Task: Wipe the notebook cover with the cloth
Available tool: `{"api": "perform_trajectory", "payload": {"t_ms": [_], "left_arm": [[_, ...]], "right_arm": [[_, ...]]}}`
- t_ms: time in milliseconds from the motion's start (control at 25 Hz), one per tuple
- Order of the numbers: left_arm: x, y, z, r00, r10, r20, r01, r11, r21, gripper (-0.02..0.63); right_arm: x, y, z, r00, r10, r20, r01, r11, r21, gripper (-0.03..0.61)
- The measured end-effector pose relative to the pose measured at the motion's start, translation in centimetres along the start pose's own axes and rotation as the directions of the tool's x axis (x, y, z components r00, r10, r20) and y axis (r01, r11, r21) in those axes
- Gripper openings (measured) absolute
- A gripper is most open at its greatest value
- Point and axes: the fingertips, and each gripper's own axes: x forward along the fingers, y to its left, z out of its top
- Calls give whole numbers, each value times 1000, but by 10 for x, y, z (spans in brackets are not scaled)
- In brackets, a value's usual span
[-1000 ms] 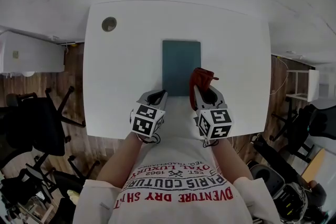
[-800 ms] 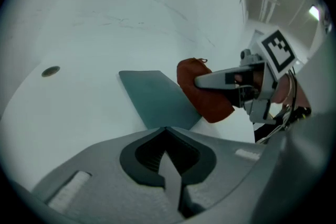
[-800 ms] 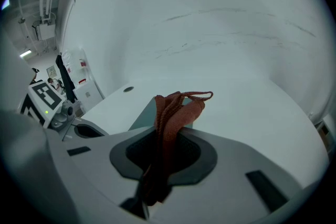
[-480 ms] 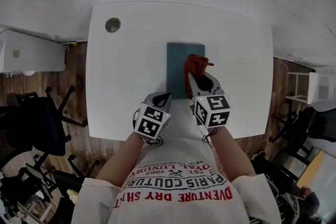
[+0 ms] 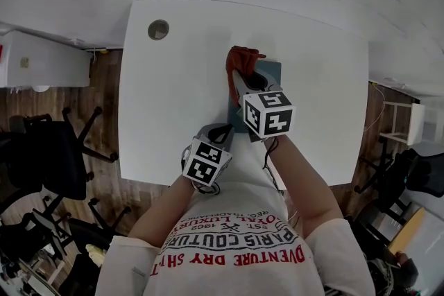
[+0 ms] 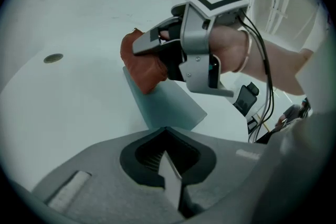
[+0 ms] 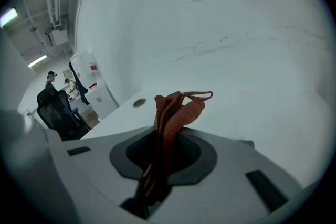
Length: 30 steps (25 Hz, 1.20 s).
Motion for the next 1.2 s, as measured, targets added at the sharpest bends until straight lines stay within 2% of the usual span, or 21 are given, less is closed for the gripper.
{"api": "perform_trajectory", "payload": {"t_ms": [80,240,400,600,760,1200], "left_arm": [[0,1,-1,1000,-9,3,9,1000,-18,9],[-1,1,1,1000,-13,-5,13,1000,-7,9],[-1,3,1,1000,-22,-8,22,999,-29,9],[-1,1,1,1000,-20,-14,20,1000,-10,9],[-1,2,0,1000,-17,-8,17,1000,-20,9],[-1,2,0,1000,-12,-1,12,1000,-17,9]], "right_arm": [[13,1,-5,1000,5,-23,-5,1000,18,77],[30,-6,-19,997,-15,-76,17,999,33,77],[32,-11,-22,997,-4,-72,8,998,60,77],[31,-13,-22,997,5,-79,-1,999,44,78],[28,-23,-23,995,-28,-98,30,999,13,81],[-1,-72,-34,989,-113,-95,119,991,60,83]]}}
